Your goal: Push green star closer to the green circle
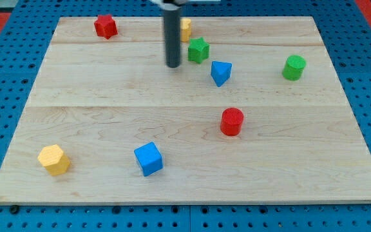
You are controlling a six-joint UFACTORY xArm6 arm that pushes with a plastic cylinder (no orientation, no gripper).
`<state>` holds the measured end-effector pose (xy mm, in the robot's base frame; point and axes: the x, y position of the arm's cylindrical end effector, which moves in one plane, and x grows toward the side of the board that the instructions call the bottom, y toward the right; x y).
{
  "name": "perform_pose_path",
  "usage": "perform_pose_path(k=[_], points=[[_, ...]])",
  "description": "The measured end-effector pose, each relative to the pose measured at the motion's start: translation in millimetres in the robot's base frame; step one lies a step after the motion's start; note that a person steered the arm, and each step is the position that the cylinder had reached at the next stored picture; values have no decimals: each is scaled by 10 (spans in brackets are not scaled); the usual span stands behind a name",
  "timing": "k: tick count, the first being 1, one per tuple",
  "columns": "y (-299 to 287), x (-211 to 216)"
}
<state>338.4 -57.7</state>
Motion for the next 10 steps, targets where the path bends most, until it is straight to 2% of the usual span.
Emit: perform_pose_path(k=[2, 5, 6, 7, 8, 10], points=[[-145, -575], [1273, -529], [1019, -621], [458, -857], [408, -658], [1116, -426]])
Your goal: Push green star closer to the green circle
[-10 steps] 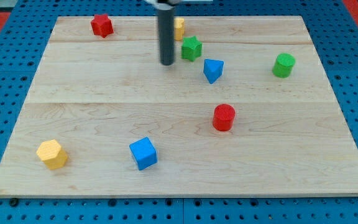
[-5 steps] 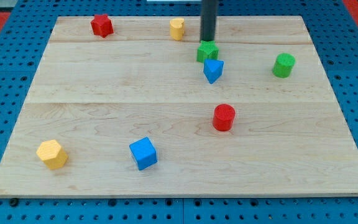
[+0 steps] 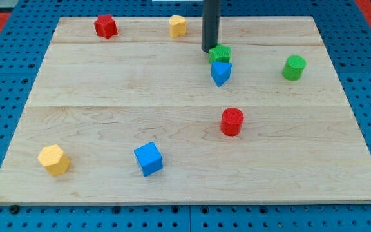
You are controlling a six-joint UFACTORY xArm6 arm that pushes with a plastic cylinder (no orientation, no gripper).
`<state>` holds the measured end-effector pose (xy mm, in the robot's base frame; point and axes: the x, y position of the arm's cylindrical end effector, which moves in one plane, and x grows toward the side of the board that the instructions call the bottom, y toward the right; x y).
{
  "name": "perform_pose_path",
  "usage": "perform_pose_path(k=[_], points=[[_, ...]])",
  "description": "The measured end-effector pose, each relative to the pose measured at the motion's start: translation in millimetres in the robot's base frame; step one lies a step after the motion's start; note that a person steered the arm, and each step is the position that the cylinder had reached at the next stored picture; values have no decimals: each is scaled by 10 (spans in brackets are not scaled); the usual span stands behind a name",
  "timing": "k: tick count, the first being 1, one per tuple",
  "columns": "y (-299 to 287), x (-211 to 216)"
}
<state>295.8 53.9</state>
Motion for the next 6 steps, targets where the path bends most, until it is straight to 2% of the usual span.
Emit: perform_pose_path(k=[1, 2, 3, 4, 5, 6], points=[[126, 30], [-338, -22], [-307, 147], [446, 365], [1034, 400], [1175, 389]])
